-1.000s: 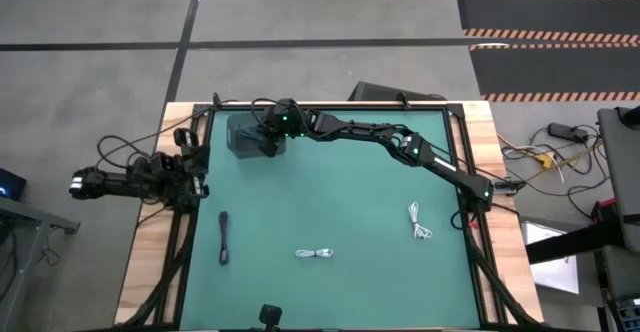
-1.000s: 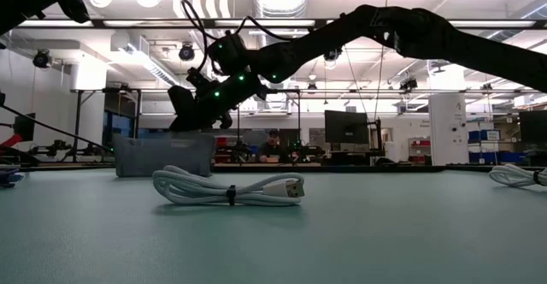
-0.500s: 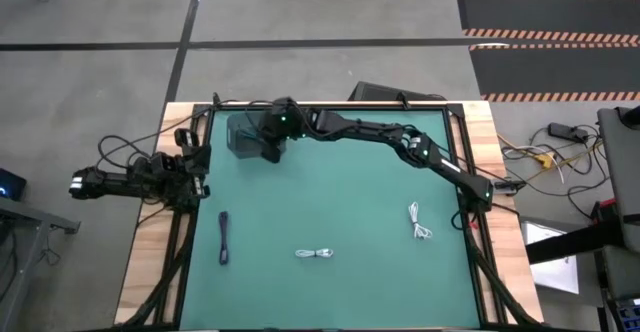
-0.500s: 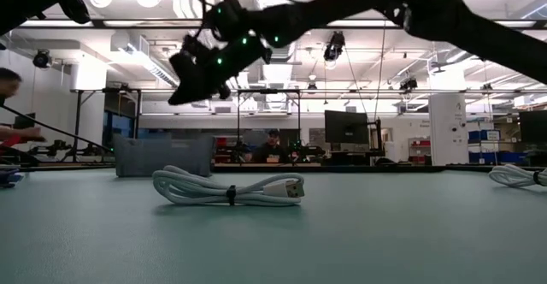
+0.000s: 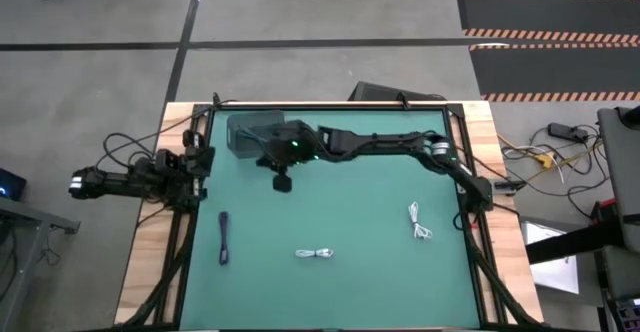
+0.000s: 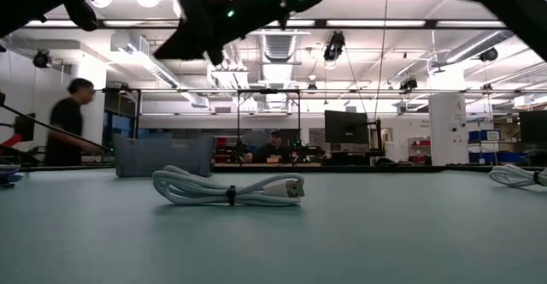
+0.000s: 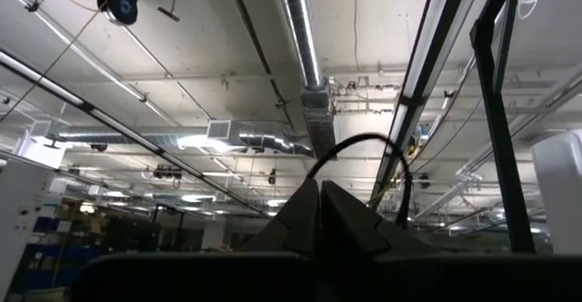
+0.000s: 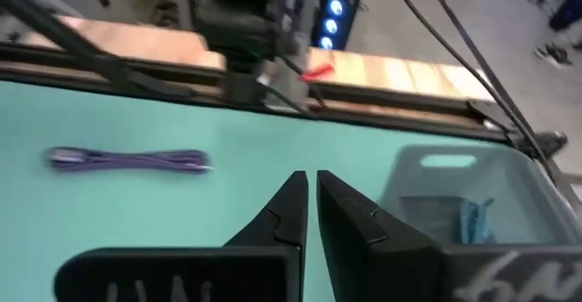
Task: Pick and place USB-C Cables
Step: Put the purple charger cable into the black bin
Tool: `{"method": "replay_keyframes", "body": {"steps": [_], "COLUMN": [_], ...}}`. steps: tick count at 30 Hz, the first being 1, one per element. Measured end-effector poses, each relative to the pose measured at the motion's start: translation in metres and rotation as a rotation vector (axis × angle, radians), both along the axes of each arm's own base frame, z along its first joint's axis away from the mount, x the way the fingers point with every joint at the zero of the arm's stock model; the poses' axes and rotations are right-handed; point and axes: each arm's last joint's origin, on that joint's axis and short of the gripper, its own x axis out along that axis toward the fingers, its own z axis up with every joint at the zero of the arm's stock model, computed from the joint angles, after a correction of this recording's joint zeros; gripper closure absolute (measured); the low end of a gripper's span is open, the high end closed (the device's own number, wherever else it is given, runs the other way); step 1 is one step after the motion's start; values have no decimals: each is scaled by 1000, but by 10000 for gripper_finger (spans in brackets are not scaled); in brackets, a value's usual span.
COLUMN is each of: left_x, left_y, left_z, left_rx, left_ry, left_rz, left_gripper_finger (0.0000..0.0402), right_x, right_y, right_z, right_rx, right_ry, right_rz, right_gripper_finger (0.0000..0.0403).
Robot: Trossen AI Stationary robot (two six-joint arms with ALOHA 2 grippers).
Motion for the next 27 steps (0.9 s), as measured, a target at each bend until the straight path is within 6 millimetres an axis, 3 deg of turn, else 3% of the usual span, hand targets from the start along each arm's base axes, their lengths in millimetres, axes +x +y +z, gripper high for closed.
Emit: {"method": "replay_keyframes", "body": {"steps": [7,14,20,27], "left_x": [5,11,18,32], "left_y": [0,-1,-1,0], "left_z": [-3,-7,-12,-23], "left_rx": [1,-4,-113,-334], "left_ry": [46,93,128,195], "left_rz": [-1,-8,-83,-149], "left_gripper_finger": [401,401,401,401], "right_x": [-61,-131,-185,-233], "right_y": [30,39,44,48], "right_z": [-7,-17,-24,-25], "right_rx": [31,37,13,-24], "right_ry": [-62,-134,-208,-287], "right_rz": [31,35,42,49], "right_gripper_finger": [390,390,390,390]}}
